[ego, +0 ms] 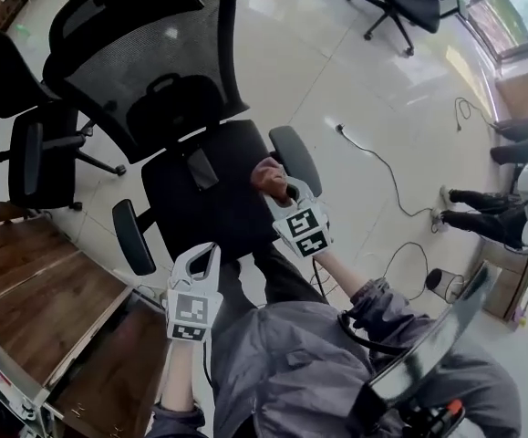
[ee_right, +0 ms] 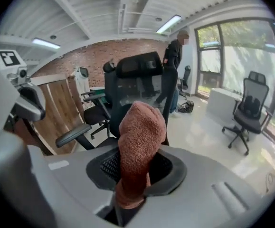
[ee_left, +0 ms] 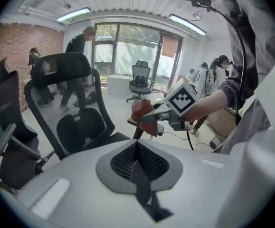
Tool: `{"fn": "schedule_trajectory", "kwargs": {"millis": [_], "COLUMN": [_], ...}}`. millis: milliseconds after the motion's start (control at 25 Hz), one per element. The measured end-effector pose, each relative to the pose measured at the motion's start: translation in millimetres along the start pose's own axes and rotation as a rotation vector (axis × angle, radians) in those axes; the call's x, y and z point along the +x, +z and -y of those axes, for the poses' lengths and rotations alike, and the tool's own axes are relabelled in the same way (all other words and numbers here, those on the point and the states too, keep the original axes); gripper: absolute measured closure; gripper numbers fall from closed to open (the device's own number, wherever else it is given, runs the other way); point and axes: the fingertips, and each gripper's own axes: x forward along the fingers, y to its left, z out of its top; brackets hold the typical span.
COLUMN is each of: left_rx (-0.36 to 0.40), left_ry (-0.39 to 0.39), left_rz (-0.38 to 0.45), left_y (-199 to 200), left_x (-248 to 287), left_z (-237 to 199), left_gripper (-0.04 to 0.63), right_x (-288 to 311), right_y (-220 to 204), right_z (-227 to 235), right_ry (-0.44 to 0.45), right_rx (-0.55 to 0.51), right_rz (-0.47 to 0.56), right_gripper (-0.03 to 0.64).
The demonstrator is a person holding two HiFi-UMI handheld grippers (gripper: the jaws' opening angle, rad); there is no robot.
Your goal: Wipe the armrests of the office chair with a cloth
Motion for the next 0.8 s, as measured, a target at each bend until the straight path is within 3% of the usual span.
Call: {"fn": "schedule_trajectory", "kwargs": {"millis": [200,400,800], "left_rx": [0.025,-0.040,-0.079], "left_ry": [0.069,0.148,0.229], "left_rz": [-0.025,0.052,0.055], "left_y": [4.2,20.8,14.3], "left_x": [-16.8,-34.1,-58.9], "left_z": [3.4,2.7,8.2], "left_gripper": [0.580,0.580,0.580], "right_x": [-49.1,-65.1,-80.6], "right_y": [25.9,37.2,71.7], "right_z": [0.9,-4.4,-38.9], "right_ry": [0.019,0.049,0.158], "right_rx": [-0.121,-0.178,-0.256], "right_rz": [0.032,0.047,0.102], "right_gripper": [0.526,0.526,0.526]}}
